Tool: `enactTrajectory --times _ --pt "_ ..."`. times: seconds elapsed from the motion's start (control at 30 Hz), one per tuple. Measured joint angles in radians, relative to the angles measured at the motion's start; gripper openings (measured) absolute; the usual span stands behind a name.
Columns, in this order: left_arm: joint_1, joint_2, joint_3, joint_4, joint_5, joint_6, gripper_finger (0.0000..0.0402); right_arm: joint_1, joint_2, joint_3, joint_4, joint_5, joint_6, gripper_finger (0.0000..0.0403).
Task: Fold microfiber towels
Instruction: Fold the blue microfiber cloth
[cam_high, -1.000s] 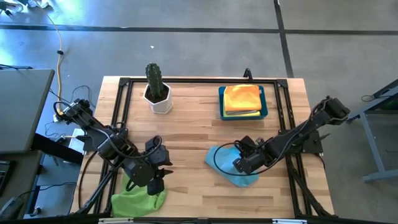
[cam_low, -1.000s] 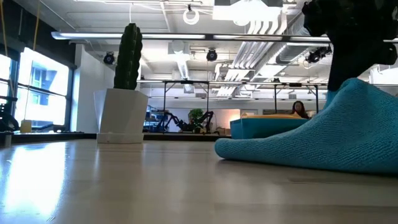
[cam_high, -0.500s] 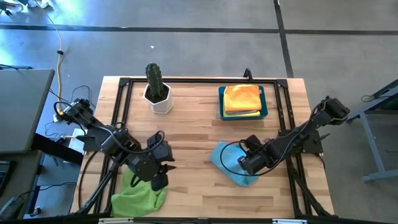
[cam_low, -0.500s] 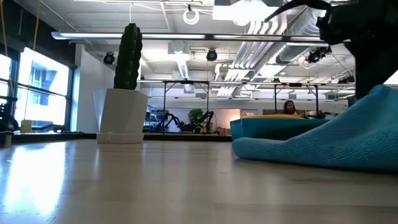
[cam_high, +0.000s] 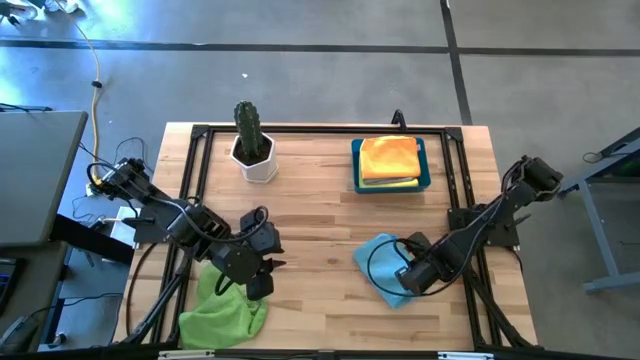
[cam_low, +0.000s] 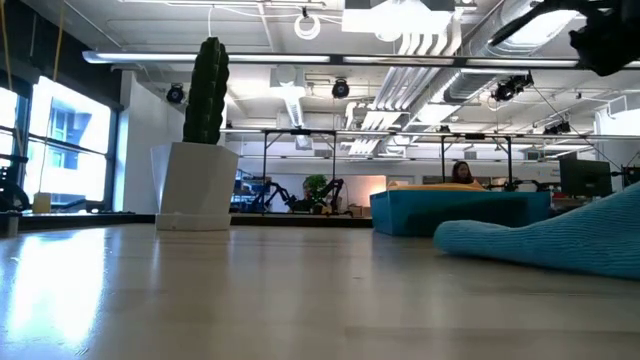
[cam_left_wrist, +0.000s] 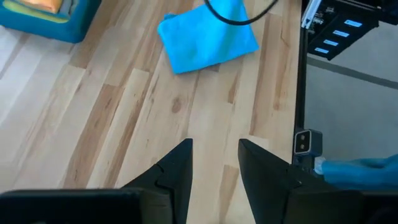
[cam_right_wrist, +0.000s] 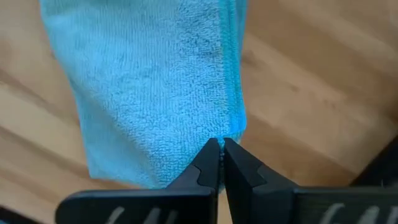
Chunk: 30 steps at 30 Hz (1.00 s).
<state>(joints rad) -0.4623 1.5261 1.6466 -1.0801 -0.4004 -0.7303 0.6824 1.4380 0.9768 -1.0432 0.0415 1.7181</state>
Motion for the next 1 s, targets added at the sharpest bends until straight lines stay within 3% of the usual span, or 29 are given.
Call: enactTrajectory --times 0.33,0.63,1.0 --pt "0.028 0.0 0.0 0.0 0.0 0.002 0.0117 0.021 0.043 -0.001 0.022 -0.187 0.058 0.0" --pt "0.03 0.0 0.0 0.0 0.0 0.009 0.0117 0.026 0.044 0.05 0.054 -0.22 0.002 0.0" --pt "0.027 0.0 0.0 0.0 0.0 0.001 0.0117 0.047 0.056 0.009 0.072 -0.263 0.003 0.001"
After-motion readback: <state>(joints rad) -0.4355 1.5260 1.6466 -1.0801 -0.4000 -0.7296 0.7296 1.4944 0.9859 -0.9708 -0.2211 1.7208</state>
